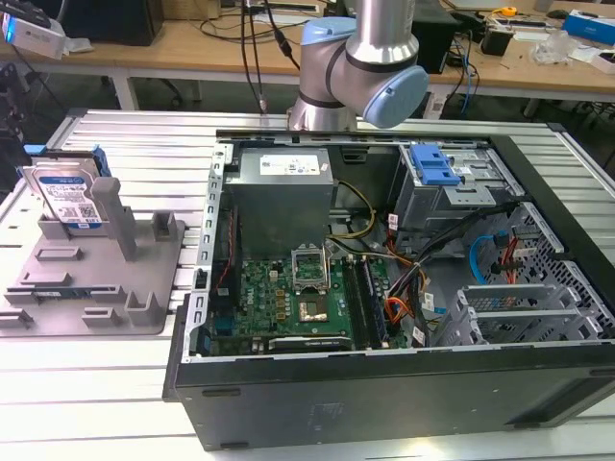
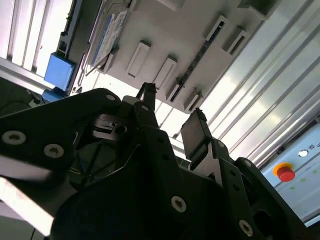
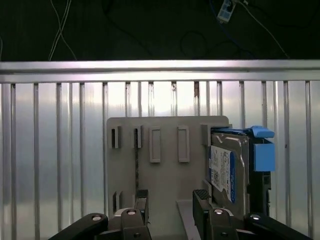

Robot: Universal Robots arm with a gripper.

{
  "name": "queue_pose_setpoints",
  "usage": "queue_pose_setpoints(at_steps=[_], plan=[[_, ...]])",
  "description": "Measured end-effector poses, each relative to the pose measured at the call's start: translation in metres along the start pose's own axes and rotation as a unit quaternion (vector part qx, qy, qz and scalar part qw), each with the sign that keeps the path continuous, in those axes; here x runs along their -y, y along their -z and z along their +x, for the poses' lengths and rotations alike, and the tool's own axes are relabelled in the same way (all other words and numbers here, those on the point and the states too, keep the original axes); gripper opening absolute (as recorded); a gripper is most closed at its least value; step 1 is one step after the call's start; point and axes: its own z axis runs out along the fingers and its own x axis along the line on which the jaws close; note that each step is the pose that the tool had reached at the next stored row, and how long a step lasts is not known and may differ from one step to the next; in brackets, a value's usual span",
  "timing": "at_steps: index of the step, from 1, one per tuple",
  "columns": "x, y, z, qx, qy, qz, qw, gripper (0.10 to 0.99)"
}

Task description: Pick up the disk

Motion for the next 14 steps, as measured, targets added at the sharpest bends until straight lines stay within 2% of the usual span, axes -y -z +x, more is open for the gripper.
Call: queue_pose_setpoints(at_steps=[4, 7, 10, 14], plan=[[-0.0002, 0.0, -0.0008, -0.0006, 0.0, -0.0001, 1.0, 0.482], [-0.0023, 0.0, -0.0067, -0.0008, 0.0, 0.0003, 1.0, 0.482], [-0.0058, -0.0001, -0.0126, -0.0007, -0.001, 0.0049, 1.0, 0.482], [-0.0103, -0.0002, -0.0211, -0.0006, -0.003, 0.0146, 0.9999, 0.482]])
